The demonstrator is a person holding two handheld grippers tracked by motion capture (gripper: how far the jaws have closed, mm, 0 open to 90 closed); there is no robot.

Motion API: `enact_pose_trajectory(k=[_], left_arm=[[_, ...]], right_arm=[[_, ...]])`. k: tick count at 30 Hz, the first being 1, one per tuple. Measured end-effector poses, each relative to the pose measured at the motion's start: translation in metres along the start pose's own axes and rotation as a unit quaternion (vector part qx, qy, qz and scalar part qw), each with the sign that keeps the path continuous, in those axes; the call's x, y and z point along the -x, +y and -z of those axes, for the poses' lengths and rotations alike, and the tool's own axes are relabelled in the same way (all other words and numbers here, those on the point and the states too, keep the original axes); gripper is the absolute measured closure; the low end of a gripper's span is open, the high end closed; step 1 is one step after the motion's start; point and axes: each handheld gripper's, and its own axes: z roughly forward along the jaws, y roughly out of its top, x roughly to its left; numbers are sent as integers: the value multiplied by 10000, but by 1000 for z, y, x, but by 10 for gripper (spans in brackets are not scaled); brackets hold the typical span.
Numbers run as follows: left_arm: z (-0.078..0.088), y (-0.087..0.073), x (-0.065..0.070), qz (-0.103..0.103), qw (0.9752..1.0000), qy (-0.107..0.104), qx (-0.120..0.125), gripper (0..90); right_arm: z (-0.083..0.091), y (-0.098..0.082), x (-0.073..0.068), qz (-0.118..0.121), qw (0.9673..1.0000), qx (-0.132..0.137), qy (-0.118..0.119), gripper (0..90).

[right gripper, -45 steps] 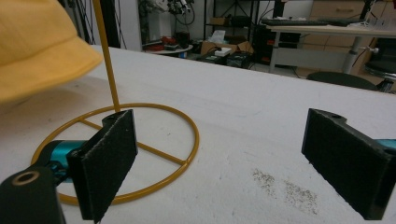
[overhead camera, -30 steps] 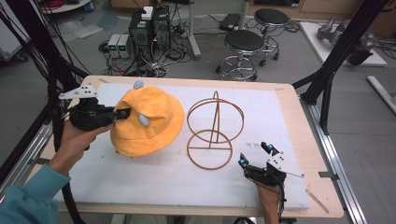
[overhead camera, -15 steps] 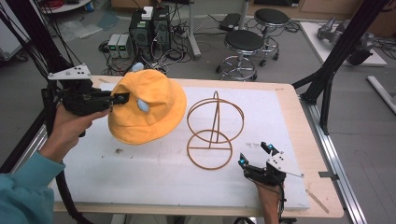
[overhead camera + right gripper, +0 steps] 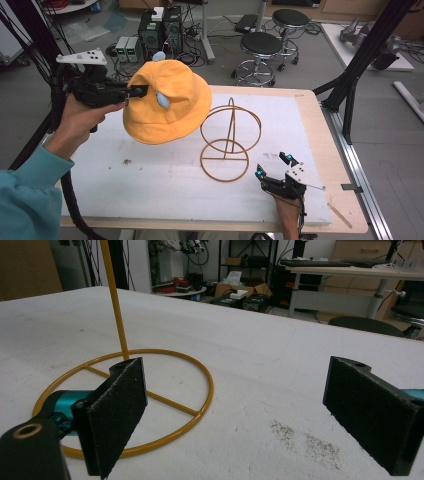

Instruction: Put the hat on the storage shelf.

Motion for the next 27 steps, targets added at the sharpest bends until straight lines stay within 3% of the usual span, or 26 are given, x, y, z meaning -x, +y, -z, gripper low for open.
enact_pose_trajectory(k=[17, 27], left_arm=[[-30, 26, 24, -183, 9993, -337, 14, 865], [-76, 34, 49, -272, 9973, -675, -128, 865]], right_arm=[[0, 0, 0, 7, 10000, -2, 5, 93], [1, 0, 0, -1, 10000, 21, 5, 93]])
